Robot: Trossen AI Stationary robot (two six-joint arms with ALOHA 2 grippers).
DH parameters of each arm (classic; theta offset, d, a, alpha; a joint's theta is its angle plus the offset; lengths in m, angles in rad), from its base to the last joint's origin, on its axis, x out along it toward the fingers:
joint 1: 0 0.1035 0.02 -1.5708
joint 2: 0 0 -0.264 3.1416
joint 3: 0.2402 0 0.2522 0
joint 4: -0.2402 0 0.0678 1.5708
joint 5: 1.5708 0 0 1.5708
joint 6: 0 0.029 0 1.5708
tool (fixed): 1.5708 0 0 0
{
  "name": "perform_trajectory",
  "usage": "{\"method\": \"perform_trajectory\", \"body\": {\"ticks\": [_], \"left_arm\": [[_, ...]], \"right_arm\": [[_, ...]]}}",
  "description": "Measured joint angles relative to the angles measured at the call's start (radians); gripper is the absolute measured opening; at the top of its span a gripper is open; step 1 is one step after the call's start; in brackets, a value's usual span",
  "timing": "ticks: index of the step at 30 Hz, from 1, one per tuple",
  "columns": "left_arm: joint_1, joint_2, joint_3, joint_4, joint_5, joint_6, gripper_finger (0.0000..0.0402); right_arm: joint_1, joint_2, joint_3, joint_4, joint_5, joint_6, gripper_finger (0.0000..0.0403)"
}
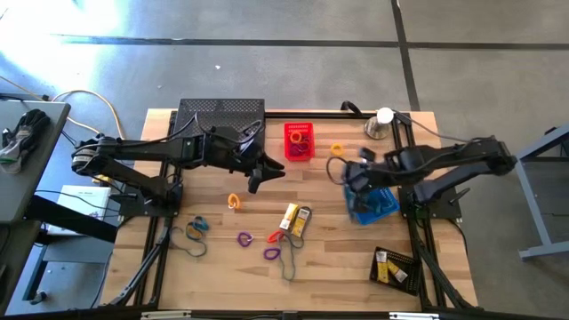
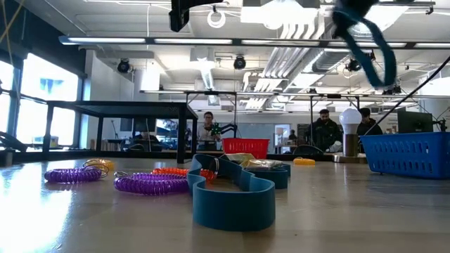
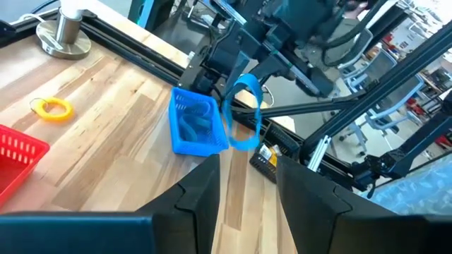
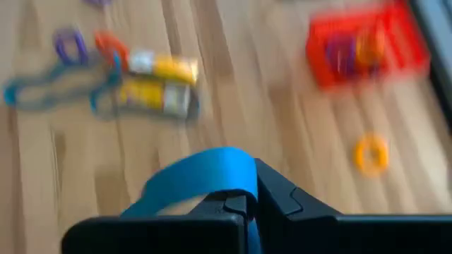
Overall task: Pick & Place Office Desk Supplies
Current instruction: Put the blue rubber band into the blue bin
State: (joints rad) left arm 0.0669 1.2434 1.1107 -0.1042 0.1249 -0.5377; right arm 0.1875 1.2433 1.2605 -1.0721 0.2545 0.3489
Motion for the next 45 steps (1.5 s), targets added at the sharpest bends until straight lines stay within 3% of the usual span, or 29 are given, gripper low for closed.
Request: {"method": "perform_trajectory", "body": {"ticks": [7, 11, 16, 24, 32, 39, 45], "left_arm": [[0.0, 0.0, 0.0, 0.0, 0.0, 0.0, 0.0136], [0.0, 0.0, 0.0, 0.0, -0.013, 0.0, 0.0136], [0.0, 0.0, 0.0, -0.017, -0.023, 0.014, 0.0136], [0.0, 0.0, 0.0, -0.181, -0.027, 0.054, 0.0136], [0.0, 0.0, 0.0, -0.191, -0.027, 0.052, 0.0136], [0.0, 0.0, 0.0, -0.195, -0.023, 0.051, 0.0136], [0.0, 0.0, 0.0, -0.221, -0.023, 0.051, 0.0136]], "right_arm": [[0.087, -0.029, 0.0, -0.335, 0.013, 0.308, 0.0003], [0.114, -0.021, -0.005, -0.42, 0.033, 0.401, 0.0003], [0.129, -0.017, -0.092, -0.406, 0.015, 0.433, 0.0003], [0.125, -0.017, -0.291, -0.3, -0.026, 0.434, 0.0003], [0.118, -0.017, -0.331, -0.252, -0.084, 0.409, 0.0003], [0.101, -0.017, -0.413, -0.074, -0.189, 0.302, 0.0003], [0.058, 0.004, -0.492, -0.041, -0.231, 0.333, 0.0003]]}}
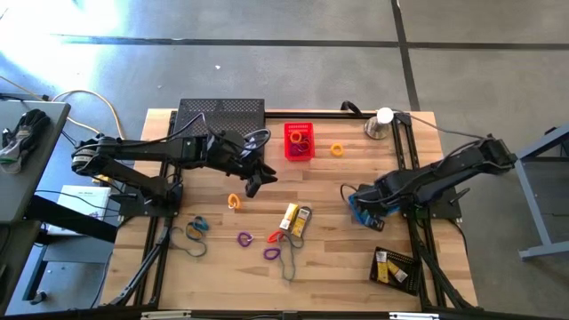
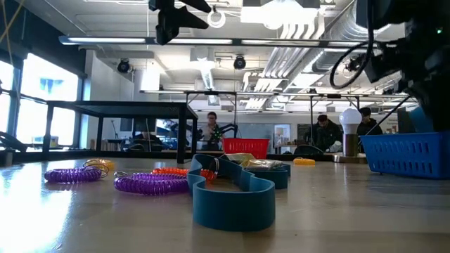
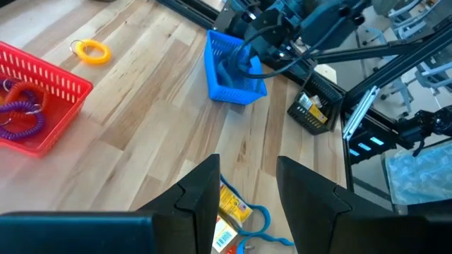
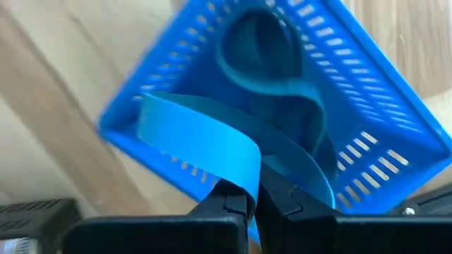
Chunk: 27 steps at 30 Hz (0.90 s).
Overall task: Pick & Place Office Desk Supplies
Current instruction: Put the blue rubber band into the blue bin
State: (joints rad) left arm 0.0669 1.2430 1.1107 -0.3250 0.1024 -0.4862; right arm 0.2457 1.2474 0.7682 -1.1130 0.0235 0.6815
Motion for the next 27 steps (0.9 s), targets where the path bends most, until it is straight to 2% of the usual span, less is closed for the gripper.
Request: {"method": "perform_trajectory", "body": {"ticks": [10, 17, 20, 27], "left_arm": [[0.0, 0.0, 0.0, -0.008, 0.001, 0.0, 0.0136], [0.0, 0.0, 0.0, -0.034, 0.003, 0.0, 0.0136], [0.0, 0.0, 0.0, -0.056, 0.003, 0.0, 0.0136], [0.0, 0.0, 0.0, -0.063, 0.002, 0.016, 0.0136]], "right_arm": [[-0.116, 0.003, -0.035, -0.003, -0.001, 0.048, 0.0003], [-0.165, 0.004, -0.035, -0.006, -0.121, 0.06, 0.001], [-0.168, 0.004, -0.035, -0.014, -0.144, 0.068, 0.0033], [-0.168, 0.004, -0.017, -0.06, -0.182, 0.102, 0.0117]]}}
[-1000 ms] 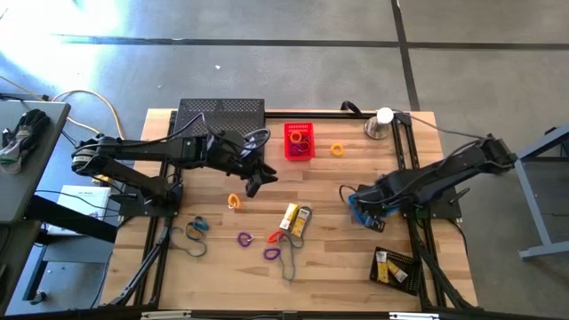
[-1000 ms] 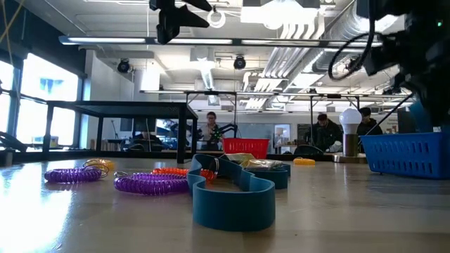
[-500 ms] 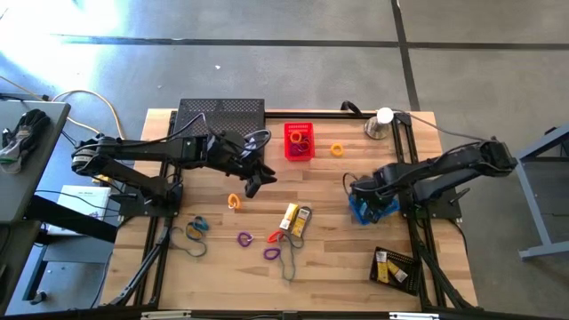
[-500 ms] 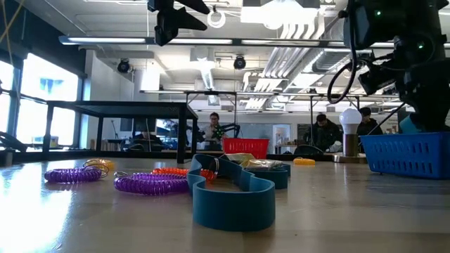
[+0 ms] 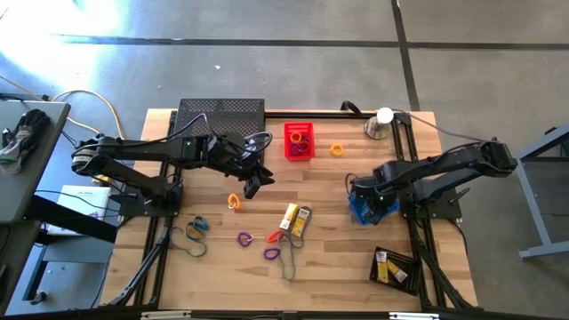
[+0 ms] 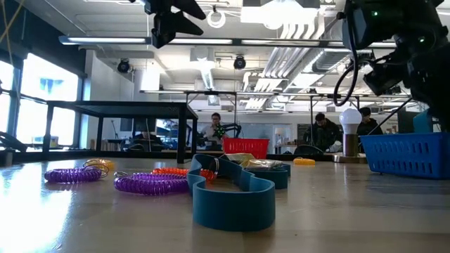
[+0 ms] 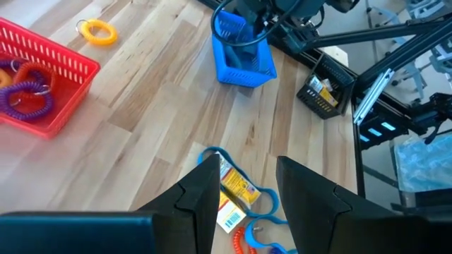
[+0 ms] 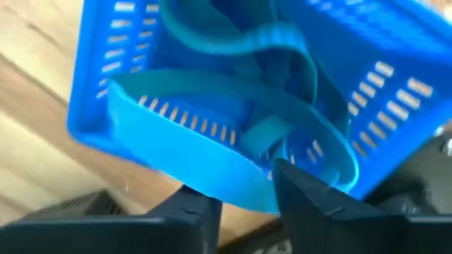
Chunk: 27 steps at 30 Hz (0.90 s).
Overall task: Pick & Place Office Desk Supplies
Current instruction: Put the blue rubber band into the blue bin
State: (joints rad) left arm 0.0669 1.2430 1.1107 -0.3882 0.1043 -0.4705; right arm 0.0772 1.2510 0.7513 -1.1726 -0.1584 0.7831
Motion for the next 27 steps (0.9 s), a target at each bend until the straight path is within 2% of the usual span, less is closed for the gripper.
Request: {"method": "perform_trajectory", "body": {"ticks": [5, 9, 15, 18, 24, 27], "left_arm": [[0.013, 0.0, 0.0, -0.002, 0.0, 0.011, 0.0136], [0.036, 0.0, 0.0, -0.027, -0.001, 0.011, 0.0136], [0.066, 0.0, 0.0, -0.11, -0.001, 0.009, 0.0136], [0.072, 0.0, 0.0, -0.135, -0.001, 0.007, 0.0136], [0.075, 0.0, 0.0, -0.137, -0.001, 0.007, 0.0136], [0.075, 0.0, 0.0, -0.137, 0.0, 0.007, 0.0136]], "right_arm": [[-0.002, 0.0, 0.075, -0.106, -0.043, 0.028, 0.0149], [-0.002, -0.004, 0.161, -0.181, -0.051, 0.004, 0.0152], [-0.002, -0.005, 0.267, -0.198, -0.043, -0.048, 0.0149], [-0.007, -0.005, 0.295, -0.177, 0.044, -0.12, 0.0149], [-0.105, -0.004, 0.3, 0.019, 0.313, -0.272, 0.0149], [-0.174, -0.004, 0.3, 0.076, 0.28, -0.306, 0.0149]]}}
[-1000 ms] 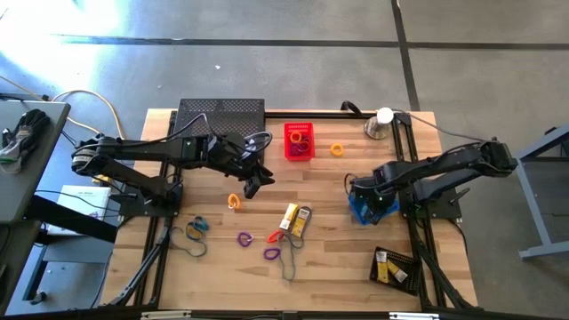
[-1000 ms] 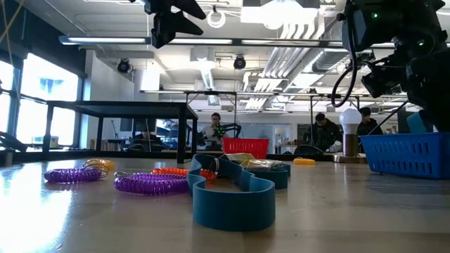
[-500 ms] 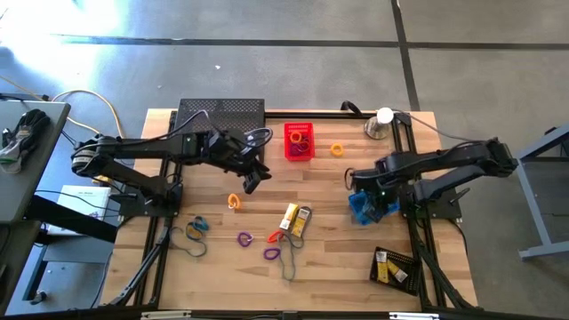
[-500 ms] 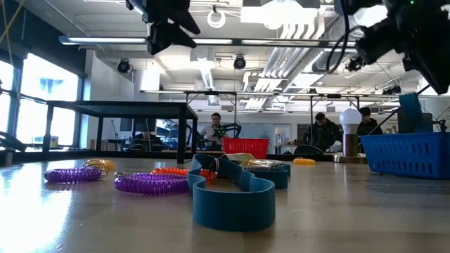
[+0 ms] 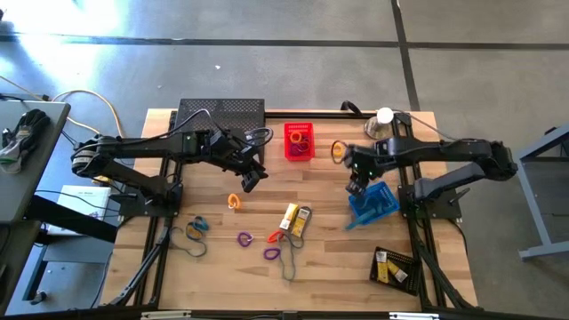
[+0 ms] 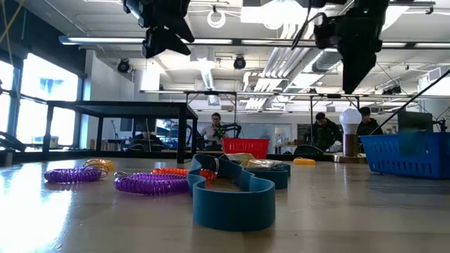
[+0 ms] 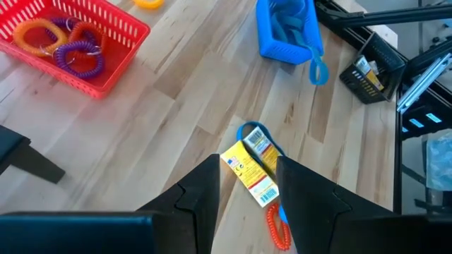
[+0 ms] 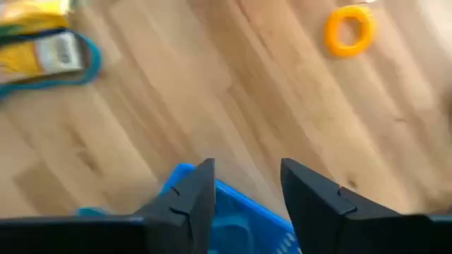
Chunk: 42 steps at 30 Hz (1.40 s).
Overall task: Pick & Place Office Desk Supplies
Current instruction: Put the blue rubber band into the blue bin
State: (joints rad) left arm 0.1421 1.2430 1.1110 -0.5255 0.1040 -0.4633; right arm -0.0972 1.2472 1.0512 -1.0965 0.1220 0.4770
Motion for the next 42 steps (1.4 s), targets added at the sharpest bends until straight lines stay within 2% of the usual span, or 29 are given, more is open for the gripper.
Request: {"method": "perform_trajectory", "body": {"ticks": [3, 8, 10, 13, 18, 20, 22, 26, 30, 33, 38, 42], "left_arm": [[0.0, 0.0, 0.0, -0.011, 0.0, 0.0, 0.0136], [0.0, 0.0, 0.0, -0.046, 0.0, 0.0, 0.0136], [0.0, 0.0, 0.0, -0.047, 0.0, 0.001, 0.0136], [0.0, 0.0, 0.0, -0.047, 0.0, 0.029, 0.0136], [0.0, 0.0, 0.0, -0.047, 0.0, 0.035, 0.0136], [-0.003, 0.0, 0.0, -0.047, 0.007, 0.018, 0.0136], [-0.011, 0.0, 0.001, -0.047, 0.029, -0.004, 0.0136], [-0.038, 0.0, 0.001, -0.048, 0.056, -0.024, 0.0136], [-0.066, 0.0, 0.001, -0.053, 0.033, -0.025, 0.0136], [-0.085, 0.0, 0.001, -0.055, 0.022, -0.039, 0.0136], [-0.12, 0.0, 0.001, -0.055, 0.021, -0.079, 0.0136], [-0.151, 0.0, 0.001, -0.055, -0.01, -0.085, 0.0136]], "right_arm": [[-0.038, 0.0, 0.0, -0.003, -0.138, -0.049, 0.0149], [-0.006, 0.0, -0.001, -0.053, -0.534, -0.216, 0.0149], [0.034, -0.001, -0.001, -0.032, -0.593, -0.245, 0.0149], [0.113, 0.003, -0.001, 0.043, -0.545, -0.3, 0.0149], [0.25, 0.015, -0.004, 0.142, -0.246, -0.485, 0.0149], [0.288, 0.037, -0.006, 0.12, -0.12, -0.534, 0.0149], [0.314, 0.072, -0.008, 0.084, -0.05, -0.55, 0.0149], [0.349, 0.144, -0.008, 0.074, -0.07, -0.54, 0.0149], [0.395, 0.199, -0.008, 0.107, -0.135, -0.467, 0.0149], [0.436, 0.245, -0.006, 0.107, -0.153, -0.491, 0.0149], [0.487, 0.317, -0.007, 0.069, -0.098, -0.564, 0.0149], [0.497, 0.364, -0.007, 0.101, 0.005, -0.582, 0.0149]]}}
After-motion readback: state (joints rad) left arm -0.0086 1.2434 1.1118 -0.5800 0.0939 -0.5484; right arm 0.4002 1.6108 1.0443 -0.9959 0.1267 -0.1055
